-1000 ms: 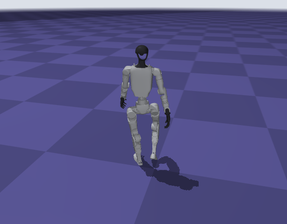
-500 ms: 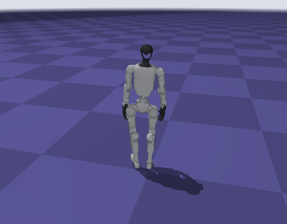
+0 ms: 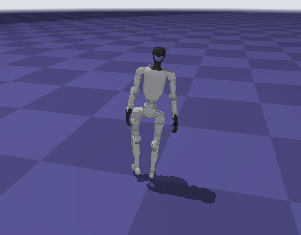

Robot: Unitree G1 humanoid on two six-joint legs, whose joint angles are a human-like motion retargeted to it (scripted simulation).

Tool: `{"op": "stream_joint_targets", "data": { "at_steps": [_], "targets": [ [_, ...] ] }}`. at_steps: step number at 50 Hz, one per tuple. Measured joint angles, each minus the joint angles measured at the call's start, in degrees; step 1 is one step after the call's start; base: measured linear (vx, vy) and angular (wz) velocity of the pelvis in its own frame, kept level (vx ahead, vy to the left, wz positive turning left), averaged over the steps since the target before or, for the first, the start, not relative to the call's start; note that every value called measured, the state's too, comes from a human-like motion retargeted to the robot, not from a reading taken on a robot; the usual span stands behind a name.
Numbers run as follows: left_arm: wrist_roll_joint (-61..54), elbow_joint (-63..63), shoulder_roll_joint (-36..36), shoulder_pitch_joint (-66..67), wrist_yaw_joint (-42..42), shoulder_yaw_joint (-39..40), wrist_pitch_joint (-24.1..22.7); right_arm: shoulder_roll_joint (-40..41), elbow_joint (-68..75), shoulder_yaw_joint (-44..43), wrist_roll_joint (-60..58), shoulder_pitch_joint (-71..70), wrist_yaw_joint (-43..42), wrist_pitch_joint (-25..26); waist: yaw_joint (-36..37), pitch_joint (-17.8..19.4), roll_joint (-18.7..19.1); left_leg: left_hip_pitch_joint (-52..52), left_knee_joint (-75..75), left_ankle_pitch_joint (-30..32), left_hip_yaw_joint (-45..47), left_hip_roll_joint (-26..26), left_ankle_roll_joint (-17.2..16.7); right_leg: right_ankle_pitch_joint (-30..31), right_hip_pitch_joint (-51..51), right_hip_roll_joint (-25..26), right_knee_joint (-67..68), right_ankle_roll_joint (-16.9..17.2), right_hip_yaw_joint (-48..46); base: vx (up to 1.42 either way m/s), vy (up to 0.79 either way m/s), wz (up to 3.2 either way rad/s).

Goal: In place motions

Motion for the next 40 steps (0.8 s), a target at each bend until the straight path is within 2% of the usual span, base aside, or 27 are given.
{"op": "stream_joint_targets", "data": {
  "at_steps": [2, 3, 4, 5, 7, 8, 10, 13, 17, 21, 26, 27, 29, 33, 35, 37, 38, 40],
  "targets": [
    [0.1, 1.2, -0.4, 0.7, 1.1, 0.9, -0.2, 2.4, -0.3, 2.6, 1.4, -4.2, 1.5, -0.8, 2.0, 2.6, -1.7, -7.7, 14.8, 8.8, -2.7, 1.5, 1.0, -0.1, 0.5, -1.5, 0.3, 0.1, 0.7, -0.31, -0.20, -0.37],
    [-0.4, 1.8, -0.7, 1.6, 1.6, 1.1, -0.6, 3.7, -1.3, 3.7, 1.4, -5.8, 2.4, -1.1, 3.5, 3.6, -2.5, -11.9, 20.8, 13.5, -5.6, 0.6, 2.7, 0.0, 0.7, -2.0, 0.4, 0.2, 1.3, -0.21, -0.19, -0.55],
    [-0.8, 2.6, -1.0, 2.7, 1.8, 1.2, -0.4, 5.0, -2.3, 4.8, 1.5, -7.3, 3.6, -1.1, 5.2, 4.1, -3.3, -16.2, 26.9, 13.4, -7.2, -0.6, 2.3, 0.2, 0.6, -2.7, 0.5, 0.0, 1.9, -0.10, -0.16, -0.69],
    [-1.1, 3.4, -1.4, 4.0, 1.8, 1.3, 0.1, 6.2, -3.5, 5.9, 1.5, -8.9, 5.0, -1.1, 7.1, 4.3, -4.1, -20.4, 33.0, 10.9, -8.2, -2.0, 1.0, 0.5, 0.4, -3.4, 0.6, -0.2, 2.6, -0.06, -0.10, -0.80],
    [-0.4, 5.7, -2.4, 6.2, 0.2, 1.9, 1.4, 8.6, -6.2, 5.6, 1.6, -12.5, 7.3, -0.3, 11.6, 4.3, -4.9, -29.9, 46.3, 3.8, -4.5, -2.2, 0.2, 1.0, -0.7, -4.1, 0.6, -1.0, 3.9, -0.10, -0.04, -0.93],
    [0.0, 6.8, -2.9, 7.2, -0.4, 2.2, 1.9, 10.0, -8.2, 4.8, 1.9, -14.0, 7.8, -0.4, 14.2, 4.8, -5.3, -34.1, 50.3, 2.5, -4.7, -3.1, -1.0, 1.1, -1.2, -5.0, 0.9, -1.0, 4.5, -0.13, -0.02, -0.97],
    [0.5, 8.7, -3.6, 9.3, -1.6, 2.3, 2.2, 12.6, -12.9, 4.3, 4.0, -16.9, 8.8, -1.0, 17.7, 5.2, -6.0, -39.9, 58.5, 2.1, -1.2, 3.7, 0.3, 0.9, -2.0, -6.1, 1.5, -1.3, 5.4, -0.09, -0.04, -0.80],
    [3.6, 9.4, -4.4, 13.3, -2.9, 1.8, 2.6, 14.7, -19.7, 7.0, 7.3, -21.1, 11.4, -2.6, 21.3, 5.5, -7.0, -48.7, 65.9, 0.0, -0.5, 3.7, -2.4, -0.1, -3.4, -7.5, 3.3, -1.9, 7.6, 0.02, 0.01, -0.72],
    [9.4, 10.3, -4.5, 17.2, -2.9, 0.9, 3.8, 15.6, -24.8, 9.3, 5.4, -25.4, 12.6, -4.3, 23.1, 4.2, -7.6, -53.6, 69.9, -0.7, 0.9, 4.8, -2.6, -1.2, -5.4, -8.4, 5.7, -2.5, 8.6, 0.06, 0.04, -0.12],
    [12.1, 10.3, -3.2, 18.1, -4.5, 0.9, 4.9, 15.3, -24.6, 9.7, 3.5, -27.8, 11.0, -5.1, 22.4, 3.2, -7.2, -49.9, 67.1, -0.2, -0.4, 3.0, -3.2, -2.1, -4.6, -7.6, 6.5, -3.1, 8.3, 0.06, -0.01, 0.45],
    [10.1, 8.2, -1.9, 16.2, -4.4, 3.1, 4.9, 15.0, -21.6, 7.4, 3.9, -25.3, 11.8, -4.9, 19.6, 0.9, -5.3, -36.8, 55.6, 0.9, -2.8, 1.7, -3.2, -2.7, -1.7, -5.7, 4.4, -2.7, 4.1, 0.10, -0.03, 0.74],
    [9.3, 7.7, -1.7, 15.7, -4.2, 3.6, 4.8, 14.9, -20.9, 7.0, 3.6, -24.1, 11.9, -4.8, 18.8, 0.1, -4.9, -33.7, 51.9, 1.4, -3.7, 1.1, -3.0, -2.7, -1.2, -5.2, 3.9, -2.6, 3.1, 0.11, 0.00, 0.82],
    [7.3, 6.6, -1.6, 14.6, -4.0, 4.8, 4.6, 14.4, -19.0, 6.7, 2.5, -21.9, 11.4, -4.4, 16.8, -1.4, -4.3, -27.9, 42.3, 2.3, -6.7, -3.6, -3.4, -2.9, -0.4, -4.5, 3.0, -2.3, 1.4, 0.12, 0.03, 0.75],
    [3.8, 4.6, -1.8, 12.0, -4.1, 6.5, 3.6, 13.2, -14.7, 7.0, -0.1, -17.6, 11.5, -3.8, 12.4, -3.9, -2.9, -12.2, 17.7, 5.9, -10.9, -7.5, -1.2, -3.6, 0.5, -3.1, 2.3, -2.0, -1.3, 0.14, 0.06, 0.52],
    [2.7, 3.6, -1.7, 10.6, -3.8, 6.5, 3.2, 12.7, -13.3, 7.0, -0.9, -15.7, 11.7, -3.5, 10.1, -4.8, -1.2, -3.0, 1.0, 4.0, -14.0, -8.4, -1.0, -4.2, 0.7, -1.1, 2.3, -1.9, -2.3, 0.12, 0.08, 0.39],
    [2.6, 2.7, -1.2, 9.5, -3.5, 6.0, 2.6, 12.3, -12.3, 6.5, -1.4, -14.0, 11.5, -3.2, 7.5, -5.9, 0.8, 3.4, -9.6, -3.1, -10.6, -7.1, -0.4, -4.7, 0.4, 1.2, 2.3, -1.9, -3.3, 0.10, 0.11, 0.52],
    [2.7, 2.4, -1.1, 9.0, -3.4, 5.6, 2.5, 12.0, -11.9, 6.2, -1.6, -13.3, 11.3, -3.1, 6.0, -6.5, 1.7, 5.3, -13.7, -4.7, -6.9, -5.2, 1.5, -4.8, 0.3, 2.1, 2.1, -1.7, -3.8, 0.11, 0.12, 0.65],
    [3.2, 1.9, -0.9, 7.8, -3.5, 4.9, 2.6, 11.4, -10.9, 5.8, -1.8, -12.1, 10.9, -2.6, 2.7, -7.7, 3.1, 6.2, -18.9, -5.9, -8.8, -4.9, 3.9, -4.9, 0.1, 2.9, 1.5, -1.2, -5.0, 0.14, 0.15, 0.68]
  ]
}}
